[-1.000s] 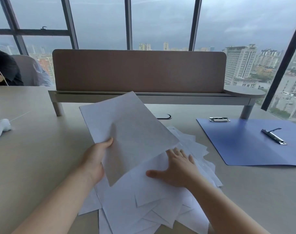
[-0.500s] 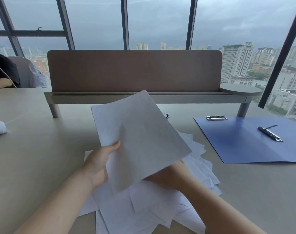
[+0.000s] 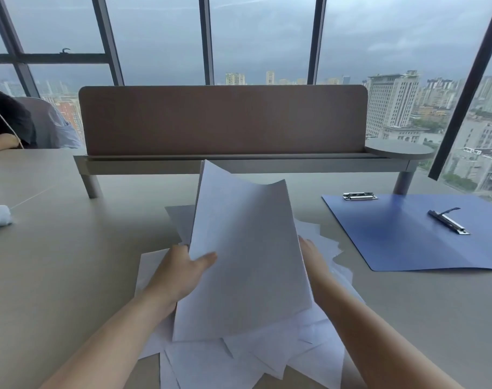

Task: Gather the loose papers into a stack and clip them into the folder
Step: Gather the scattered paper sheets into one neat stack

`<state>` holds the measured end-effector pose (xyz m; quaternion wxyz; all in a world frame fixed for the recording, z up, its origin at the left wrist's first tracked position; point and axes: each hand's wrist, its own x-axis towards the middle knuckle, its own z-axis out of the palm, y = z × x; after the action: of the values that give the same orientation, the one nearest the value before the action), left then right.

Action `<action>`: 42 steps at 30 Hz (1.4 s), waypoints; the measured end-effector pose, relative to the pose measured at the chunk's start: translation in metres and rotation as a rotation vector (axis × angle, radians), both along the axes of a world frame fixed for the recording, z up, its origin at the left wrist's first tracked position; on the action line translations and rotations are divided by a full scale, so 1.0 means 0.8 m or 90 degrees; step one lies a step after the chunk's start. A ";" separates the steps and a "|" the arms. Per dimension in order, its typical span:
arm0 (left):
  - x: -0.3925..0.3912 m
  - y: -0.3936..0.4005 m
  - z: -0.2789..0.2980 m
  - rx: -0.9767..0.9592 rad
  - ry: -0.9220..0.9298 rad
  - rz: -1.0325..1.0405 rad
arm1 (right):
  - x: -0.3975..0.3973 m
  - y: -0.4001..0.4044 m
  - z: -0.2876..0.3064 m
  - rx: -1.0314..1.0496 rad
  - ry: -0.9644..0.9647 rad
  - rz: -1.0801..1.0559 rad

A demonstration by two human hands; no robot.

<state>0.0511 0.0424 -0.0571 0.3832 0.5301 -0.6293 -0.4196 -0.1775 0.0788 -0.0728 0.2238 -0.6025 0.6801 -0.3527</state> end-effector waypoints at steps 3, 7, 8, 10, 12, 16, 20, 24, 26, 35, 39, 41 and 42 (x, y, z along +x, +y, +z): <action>0.011 -0.001 0.010 -0.157 -0.066 0.020 | -0.008 -0.004 0.020 -0.073 -0.037 -0.110; 0.023 0.004 0.028 -0.233 0.031 0.020 | -0.012 -0.002 0.024 -0.090 -0.305 -0.125; 0.024 0.006 0.034 -0.248 0.065 0.018 | -0.011 0.001 0.029 -0.083 -0.376 -0.115; 0.025 0.012 0.044 -0.284 0.114 -0.001 | -0.011 0.004 0.038 -0.088 -0.436 -0.093; 0.026 0.014 0.050 -0.322 0.142 -0.013 | -0.006 0.008 0.039 -0.129 -0.377 -0.058; 0.036 0.009 0.063 -0.392 0.186 -0.061 | 0.002 0.015 0.046 -0.261 -0.291 0.007; 0.036 0.006 0.067 -0.345 0.343 -0.084 | 0.007 0.017 0.055 -0.302 -0.309 0.062; 0.032 0.008 0.060 -0.248 0.448 -0.068 | 0.023 0.022 0.050 -0.253 -0.282 0.073; 0.033 0.008 0.060 -0.189 0.474 -0.012 | 0.024 0.021 0.045 -0.232 -0.241 0.081; 0.043 0.001 0.054 -0.164 0.470 0.051 | 0.013 0.016 0.046 -0.311 -0.186 0.029; 0.043 -0.003 0.046 -0.220 0.359 0.039 | 0.017 0.014 0.039 -0.224 -0.314 0.093; 0.046 0.004 0.051 -0.248 0.307 0.033 | 0.022 0.012 0.031 -0.194 -0.311 0.108; 0.047 0.005 0.054 -0.239 0.242 0.026 | 0.024 0.011 0.027 -0.187 -0.302 0.109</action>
<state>0.0885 0.0466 -0.0138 0.5948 0.3739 -0.6018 -0.3798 -0.1583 0.0879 -0.0512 0.3157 -0.5844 0.4970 -0.5584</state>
